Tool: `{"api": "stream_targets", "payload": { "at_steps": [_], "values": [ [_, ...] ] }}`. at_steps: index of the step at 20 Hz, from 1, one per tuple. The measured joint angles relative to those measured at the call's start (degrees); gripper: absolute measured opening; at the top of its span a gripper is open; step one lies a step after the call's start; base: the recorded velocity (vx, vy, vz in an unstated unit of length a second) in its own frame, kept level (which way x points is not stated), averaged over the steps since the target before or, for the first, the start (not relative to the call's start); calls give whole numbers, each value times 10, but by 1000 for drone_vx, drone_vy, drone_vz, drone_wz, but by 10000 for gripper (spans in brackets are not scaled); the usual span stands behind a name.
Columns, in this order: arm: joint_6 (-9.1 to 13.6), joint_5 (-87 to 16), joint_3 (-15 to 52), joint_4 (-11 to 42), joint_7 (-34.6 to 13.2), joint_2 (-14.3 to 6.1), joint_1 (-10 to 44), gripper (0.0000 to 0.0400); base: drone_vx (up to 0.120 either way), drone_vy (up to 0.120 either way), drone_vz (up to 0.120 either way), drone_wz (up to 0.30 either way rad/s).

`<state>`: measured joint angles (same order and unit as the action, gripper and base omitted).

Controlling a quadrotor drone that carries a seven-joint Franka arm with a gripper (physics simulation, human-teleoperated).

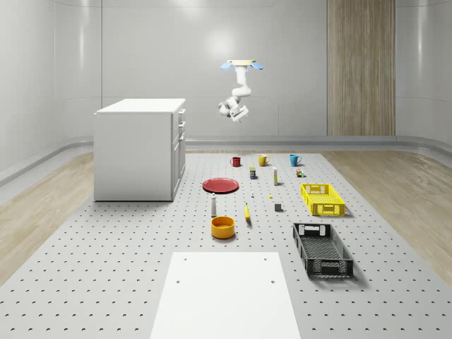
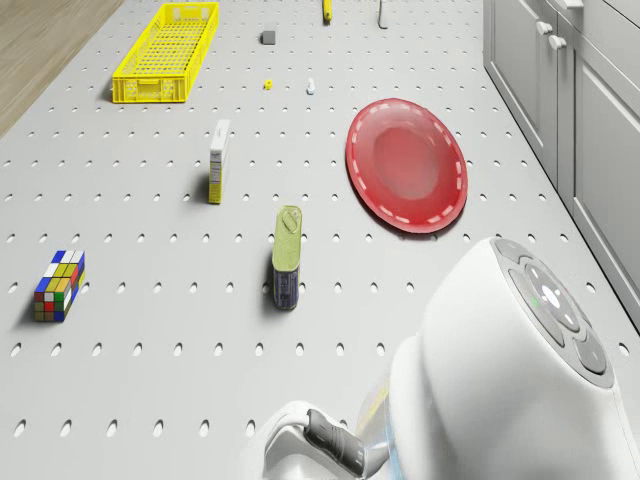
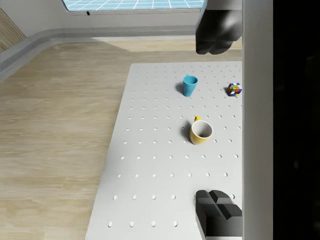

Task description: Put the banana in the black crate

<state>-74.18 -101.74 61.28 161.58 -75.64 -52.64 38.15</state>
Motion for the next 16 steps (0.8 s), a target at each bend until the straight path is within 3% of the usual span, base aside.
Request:
{"api": "stream_targets", "payload": {
  "at_steps": [4,7,16],
  "values": [
    [44,-78,50,30,-64,-27,95,400,120,0,0,0],
    [63,-104,72,38,-94,-43,141,400,120,0,0,0],
    [72,-118,104,44,-136,-81,202,400,120,0,0,0]
  ]
}}
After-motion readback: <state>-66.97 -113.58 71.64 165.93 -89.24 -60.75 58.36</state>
